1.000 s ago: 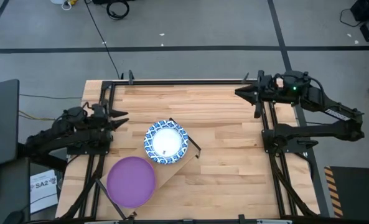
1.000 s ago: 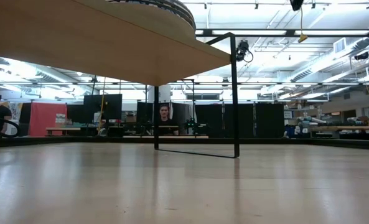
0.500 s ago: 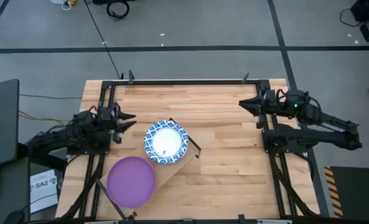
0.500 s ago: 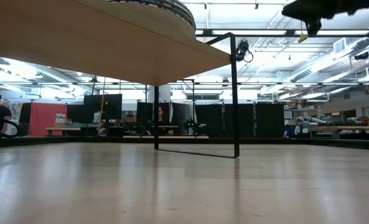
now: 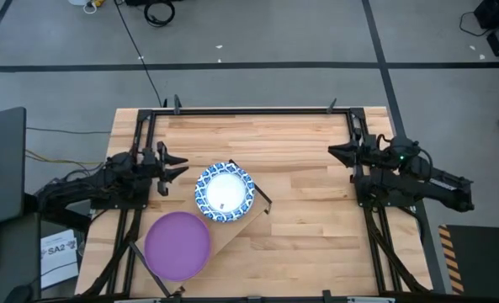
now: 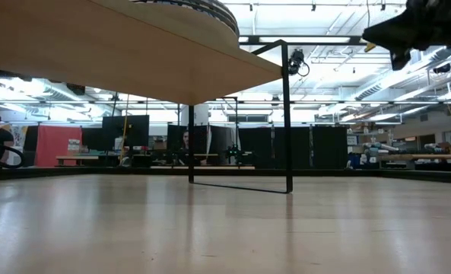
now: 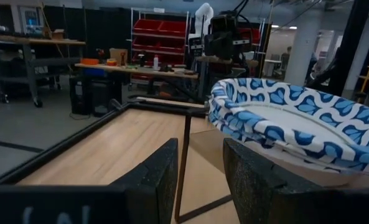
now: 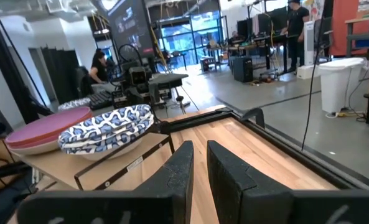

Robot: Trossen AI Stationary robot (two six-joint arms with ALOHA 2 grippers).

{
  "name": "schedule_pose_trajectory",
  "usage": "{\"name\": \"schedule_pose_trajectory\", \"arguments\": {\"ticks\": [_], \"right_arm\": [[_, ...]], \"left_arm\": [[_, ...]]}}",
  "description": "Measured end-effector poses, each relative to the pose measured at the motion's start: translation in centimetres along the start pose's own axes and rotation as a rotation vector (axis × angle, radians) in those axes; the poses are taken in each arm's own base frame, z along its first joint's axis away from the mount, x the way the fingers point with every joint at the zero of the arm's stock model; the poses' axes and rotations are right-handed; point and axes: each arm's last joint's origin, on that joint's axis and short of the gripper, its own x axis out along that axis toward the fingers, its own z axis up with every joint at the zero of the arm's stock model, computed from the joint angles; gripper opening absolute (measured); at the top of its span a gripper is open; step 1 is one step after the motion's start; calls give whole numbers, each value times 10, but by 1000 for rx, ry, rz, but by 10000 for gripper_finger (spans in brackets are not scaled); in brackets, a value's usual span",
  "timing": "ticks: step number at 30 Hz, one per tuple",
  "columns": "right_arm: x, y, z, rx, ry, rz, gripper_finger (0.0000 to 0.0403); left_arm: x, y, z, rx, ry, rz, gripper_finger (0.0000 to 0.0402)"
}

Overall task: Place and stack plates onto a shelf
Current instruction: Return to Home Position

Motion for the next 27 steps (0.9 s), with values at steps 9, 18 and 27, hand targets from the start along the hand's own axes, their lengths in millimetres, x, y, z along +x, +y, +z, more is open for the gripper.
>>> {"name": "schedule_pose_trajectory", "arguments": {"ticks": [9,18,27], "right_arm": [[0,-4,-19,10,12,-2,52],[10,-9,-43,11,-20,3,52],[17,-13,-65,8,-55,10,52]], "left_arm": [[1,1,-6,-3,-3,1,132],[1,1,-6,-4,1,1,132],[1,1,-7,-5,1,1,132]]}}
